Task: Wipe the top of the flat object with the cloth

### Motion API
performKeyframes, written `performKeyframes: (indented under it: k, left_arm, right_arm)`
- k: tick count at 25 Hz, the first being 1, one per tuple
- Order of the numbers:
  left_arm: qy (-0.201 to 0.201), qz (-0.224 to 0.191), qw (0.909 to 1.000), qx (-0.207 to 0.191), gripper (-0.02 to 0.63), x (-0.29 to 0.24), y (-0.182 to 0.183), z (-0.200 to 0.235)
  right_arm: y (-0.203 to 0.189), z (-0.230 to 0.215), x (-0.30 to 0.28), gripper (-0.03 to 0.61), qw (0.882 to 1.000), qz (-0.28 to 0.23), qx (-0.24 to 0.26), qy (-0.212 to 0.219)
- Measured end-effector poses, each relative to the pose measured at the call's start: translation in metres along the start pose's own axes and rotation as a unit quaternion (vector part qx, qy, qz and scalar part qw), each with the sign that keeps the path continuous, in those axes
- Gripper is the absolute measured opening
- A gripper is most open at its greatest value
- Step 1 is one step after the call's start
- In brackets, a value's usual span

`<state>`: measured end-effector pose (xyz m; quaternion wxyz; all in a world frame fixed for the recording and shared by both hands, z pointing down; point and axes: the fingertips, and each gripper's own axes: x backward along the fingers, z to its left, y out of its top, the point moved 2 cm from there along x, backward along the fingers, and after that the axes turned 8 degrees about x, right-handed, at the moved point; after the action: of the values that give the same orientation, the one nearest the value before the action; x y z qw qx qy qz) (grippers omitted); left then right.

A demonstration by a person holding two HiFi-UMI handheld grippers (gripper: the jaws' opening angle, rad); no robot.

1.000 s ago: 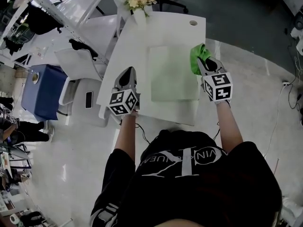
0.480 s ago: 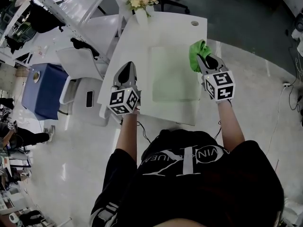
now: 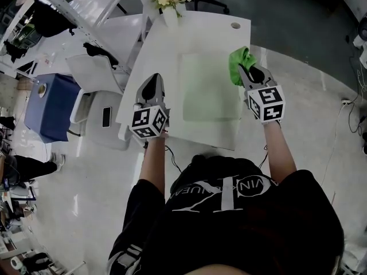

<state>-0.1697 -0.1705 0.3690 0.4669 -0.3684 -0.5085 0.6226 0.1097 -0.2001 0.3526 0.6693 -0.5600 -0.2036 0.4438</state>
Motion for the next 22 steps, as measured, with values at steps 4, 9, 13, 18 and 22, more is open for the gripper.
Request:
performKeyframes:
  k: [4,9,13,18,22]
  left_arm:
    - [0.002,-0.001,1.0,0.0,0.012,0.0015,0.0014,0.0]
    - [0.005,-0.004,1.0,-0.002,0.011,0.0024,0.0035,0.0014]
    - [0.008,-0.004,1.0,-0.001,0.012,0.0041,0.0039,0.0034]
    - [0.011,-0.003,0.9999,0.001,0.012,0.0054,0.0033,0.0045]
    - [0.013,-0.002,0.9999,0.002,0.012,0.0059,0.0024,0.006]
  right_arm:
    - [0.0006,0.0007,0.0003,0.041,1.0,-0.003,0.0,0.001]
    - [0.0004,0.001,-0.0014,0.041,1.0,-0.005,-0.001,0.001]
    - [0.0007,0.0033,-0.0022,0.041,1.0,-0.007,-0.001,0.005]
    - [-0.0017,0.0057,-0.002,0.041,1.0,-0.007,-0.003,0.009]
    - [-0.0046,0.0061,-0.0024,0.041,1.0,-0.003,-0.005,0.01]
